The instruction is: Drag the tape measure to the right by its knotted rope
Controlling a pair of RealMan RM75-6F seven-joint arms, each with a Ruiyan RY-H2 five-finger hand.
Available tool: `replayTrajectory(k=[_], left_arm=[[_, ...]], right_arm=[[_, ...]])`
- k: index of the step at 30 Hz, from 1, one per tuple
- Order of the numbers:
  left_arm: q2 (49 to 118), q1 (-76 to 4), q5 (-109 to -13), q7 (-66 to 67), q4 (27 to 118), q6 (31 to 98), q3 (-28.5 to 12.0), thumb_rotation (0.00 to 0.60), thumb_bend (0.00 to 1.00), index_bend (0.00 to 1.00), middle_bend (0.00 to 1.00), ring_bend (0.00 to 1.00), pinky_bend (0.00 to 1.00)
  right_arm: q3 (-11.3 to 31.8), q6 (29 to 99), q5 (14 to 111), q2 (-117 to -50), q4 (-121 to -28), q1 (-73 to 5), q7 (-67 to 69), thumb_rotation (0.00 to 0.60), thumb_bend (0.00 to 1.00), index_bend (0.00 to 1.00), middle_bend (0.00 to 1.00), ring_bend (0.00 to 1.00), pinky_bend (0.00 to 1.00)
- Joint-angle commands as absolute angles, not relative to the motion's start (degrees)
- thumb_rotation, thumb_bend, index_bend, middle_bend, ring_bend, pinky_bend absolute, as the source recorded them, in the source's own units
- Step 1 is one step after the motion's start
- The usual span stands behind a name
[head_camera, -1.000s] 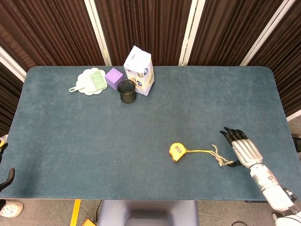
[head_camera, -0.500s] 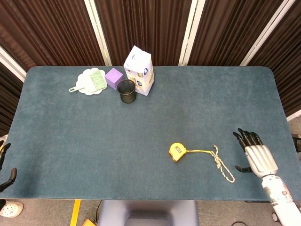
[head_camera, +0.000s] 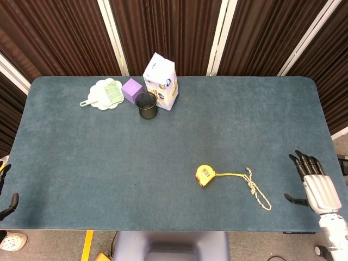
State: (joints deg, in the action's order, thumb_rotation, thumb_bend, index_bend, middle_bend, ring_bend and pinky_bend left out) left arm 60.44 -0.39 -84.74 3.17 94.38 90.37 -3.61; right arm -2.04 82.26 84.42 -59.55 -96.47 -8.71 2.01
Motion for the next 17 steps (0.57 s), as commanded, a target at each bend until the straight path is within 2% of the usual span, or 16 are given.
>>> replayTrajectory(k=[1,10,17], left_arm=[[60.6,-0.4,-85.6,2.8,93.9,90.8,-3.4,0.600,0.47,0.07,0.00,0.00,0.07],[61.3,-1.4,-86.6,3.1,92.9,89.2,-2.9,0.600,0.47,0.07,0.00,0.00,0.07],[61.7,-2.5,-85.6,3.9,92.7,87.1,-3.0,0.600,0.47,0.07,0.00,0.00,0.07]], right_arm=[[-2.7,83.0,86.4,-58.2,-97.5,-7.8,3.6,0.600,0.00,0.07,0.00,0.00,0.00],[-4.9,84.8,91.8,-53.8,-101.5,-5.7,3.1,0.600,0.00,0.09,0.00,0.00,0.00],[-4.6,85.7,93.2,-53.9,-102.2,-4.8,1.4,0.600,0.00,0.09,0.00,0.00,0.00]])
